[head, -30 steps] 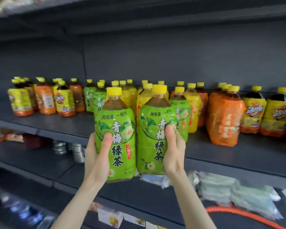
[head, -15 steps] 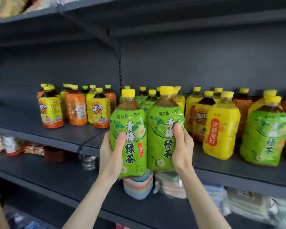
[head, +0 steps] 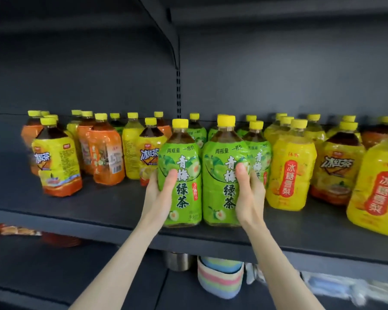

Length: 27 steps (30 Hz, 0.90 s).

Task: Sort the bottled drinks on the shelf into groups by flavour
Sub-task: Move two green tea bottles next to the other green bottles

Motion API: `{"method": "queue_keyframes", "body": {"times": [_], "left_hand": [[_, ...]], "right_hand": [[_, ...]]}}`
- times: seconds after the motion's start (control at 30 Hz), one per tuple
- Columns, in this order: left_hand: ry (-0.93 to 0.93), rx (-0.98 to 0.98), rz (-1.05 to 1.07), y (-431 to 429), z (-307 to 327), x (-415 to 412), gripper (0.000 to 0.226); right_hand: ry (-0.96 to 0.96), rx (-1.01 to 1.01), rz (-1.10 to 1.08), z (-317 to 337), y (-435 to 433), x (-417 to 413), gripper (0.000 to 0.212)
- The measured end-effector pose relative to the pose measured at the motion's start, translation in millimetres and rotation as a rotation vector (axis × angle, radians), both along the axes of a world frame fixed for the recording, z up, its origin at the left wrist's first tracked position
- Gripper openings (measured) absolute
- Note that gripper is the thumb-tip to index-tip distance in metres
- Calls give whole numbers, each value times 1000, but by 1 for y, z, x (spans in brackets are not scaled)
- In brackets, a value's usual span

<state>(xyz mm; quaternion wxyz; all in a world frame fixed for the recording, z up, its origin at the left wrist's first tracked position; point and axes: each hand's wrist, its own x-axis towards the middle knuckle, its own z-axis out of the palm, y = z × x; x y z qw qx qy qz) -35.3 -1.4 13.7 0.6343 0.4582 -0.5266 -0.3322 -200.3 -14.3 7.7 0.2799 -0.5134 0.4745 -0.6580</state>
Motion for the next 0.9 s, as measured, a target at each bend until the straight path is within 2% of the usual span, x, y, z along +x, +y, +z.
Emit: {"method": "queue_keyframes", "body": {"times": [0.1,0.27,0.3,0.4,0.47,0.6,0.77,0.83,0.9], "left_hand": [[-59,33,-110,-27,-8,20,64],[-129,64,-253,-60,-14,38,61],[-135,68,-277,-67,-16,39,60],[-186,33,-272,-84,-20,37,57],[-206,12,-302,-105,-23,38,57],[-95,0,-312,-121,-19,33,57],[-38,0,-277,-140,-18,22,61],[-24,-1,-265,-147,-19,19,61],[-13,2,-262,-153,-21,18,62]], "right_hand": [[-19,-21,-71,-3,-4,16,91],[-12,-1,-219,-18,-11,33,112],[-18,-6,-237,-19,-12,33,108],[10,-38,-248,-19,-11,31,76],[2,-39,-296,-22,-20,36,72],[-9,-49,-273,-24,-21,36,66],[11,-40,-250,-23,-23,38,71],[10,-34,-245,-24,-25,37,58],[18,-27,-247,-27,-28,35,56]]}}
